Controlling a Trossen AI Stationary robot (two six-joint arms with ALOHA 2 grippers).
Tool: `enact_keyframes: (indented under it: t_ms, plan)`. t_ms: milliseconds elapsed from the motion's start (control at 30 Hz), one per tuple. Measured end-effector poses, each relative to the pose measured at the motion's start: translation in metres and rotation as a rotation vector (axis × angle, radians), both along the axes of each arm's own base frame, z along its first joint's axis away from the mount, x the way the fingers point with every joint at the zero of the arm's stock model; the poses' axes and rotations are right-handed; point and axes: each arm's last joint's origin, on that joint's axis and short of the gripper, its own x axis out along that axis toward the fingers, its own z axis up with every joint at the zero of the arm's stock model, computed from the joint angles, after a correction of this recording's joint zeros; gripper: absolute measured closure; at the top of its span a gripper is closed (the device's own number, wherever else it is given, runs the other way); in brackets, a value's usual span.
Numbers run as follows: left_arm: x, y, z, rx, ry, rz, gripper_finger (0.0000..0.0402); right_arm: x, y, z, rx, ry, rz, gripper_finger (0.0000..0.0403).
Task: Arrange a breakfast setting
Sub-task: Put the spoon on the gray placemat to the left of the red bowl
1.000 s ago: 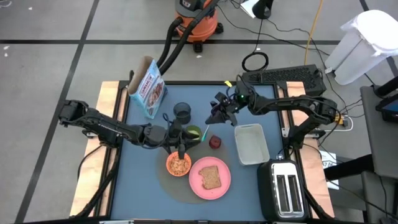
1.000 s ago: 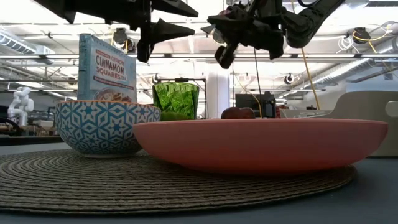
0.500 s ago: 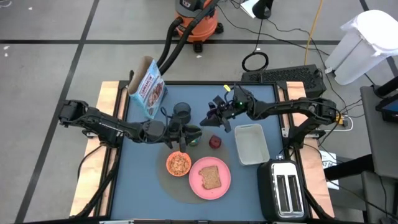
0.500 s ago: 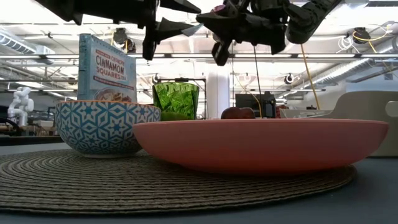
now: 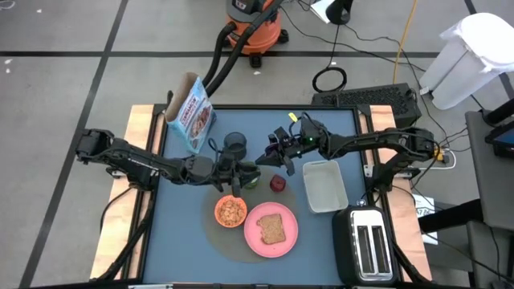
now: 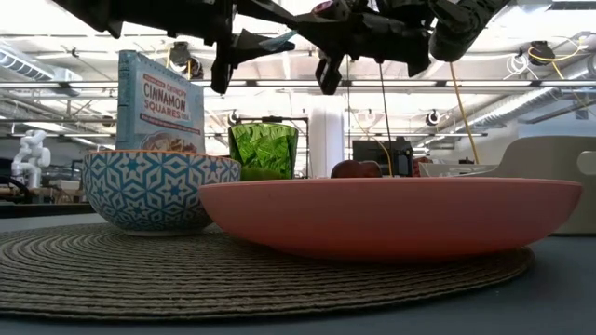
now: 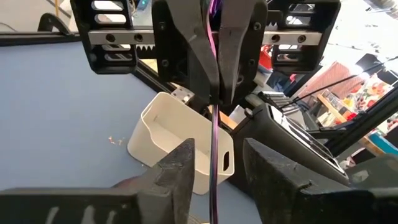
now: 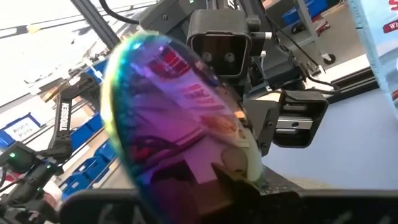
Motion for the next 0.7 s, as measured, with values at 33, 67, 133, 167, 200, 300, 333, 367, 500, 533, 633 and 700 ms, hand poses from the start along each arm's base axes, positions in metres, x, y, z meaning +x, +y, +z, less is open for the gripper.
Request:
enact_keyframes:
  t_ms: [33, 67, 133, 167, 200, 300, 333, 367, 500, 533, 633, 700]
  plan:
    - [0.0000, 0.0000, 0.0000, 0.000, 0.000, 0.000, 0.0265, 0.0000, 0.0000, -0.0002, 0.000, 0.001, 0.000, 0.0403]
    - [0.0000, 0.0000, -0.0001, 0.000, 0.001, 0.000, 0.0274, 0.0000, 0.0001, -0.0002, 0.000, 0.001, 0.000, 0.0403]
    - [0.0000, 0.0000, -0.0001, 0.003, 0.002, 0.000, 0.0297, 0.0001, 0.0004, -0.0002, 0.000, 0.001, 0.001, 0.0403]
    - [0.0000, 0.0000, -0.0001, 0.004, 0.002, 0.000, 0.0309, 0.0001, 0.0004, -0.0002, 0.000, 0.001, 0.001, 0.0403]
    - [0.0000, 0.0000, -0.0001, 0.004, 0.002, 0.000, 0.0322, 0.0001, 0.0004, -0.0002, 0.000, 0.001, 0.001, 0.0403]
    - [0.0000, 0.0000, -0.0002, 0.004, 0.002, 0.000, 0.0359, 0.0001, 0.0004, -0.0002, 0.000, 0.001, 0.001, 0.0401]
    - [0.0000, 0.0000, -0.0003, 0.004, 0.003, 0.000, 0.0370, 0.0001, 0.0004, -0.0003, 0.001, 0.001, 0.002, 0.0401]
    - [0.0000, 0.0000, -0.0003, 0.006, 0.004, -0.001, 0.0380, 0.0001, 0.0004, -0.0002, 0.000, 0.001, 0.002, 0.0400]
    - [0.0000, 0.0000, -0.0003, 0.006, 0.004, 0.000, 0.0392, 0.0001, 0.0004, -0.0003, 0.001, 0.002, 0.002, 0.0399]
    - [0.0000, 0.0000, -0.0003, 0.006, 0.004, 0.000, 0.0392, 0.0001, 0.0004, -0.0002, 0.001, 0.001, 0.002, 0.0399]
    - [0.0000, 0.0000, -0.0003, 0.005, 0.004, 0.000, 0.0392, 0.0001, 0.0004, -0.0002, 0.001, 0.001, 0.002, 0.0398]
    - [0.0000, 0.0000, -0.0003, 0.005, 0.004, 0.000, 0.0392, 0.0001, 0.0004, -0.0002, 0.006, 0.004, 0.001, 0.0398]
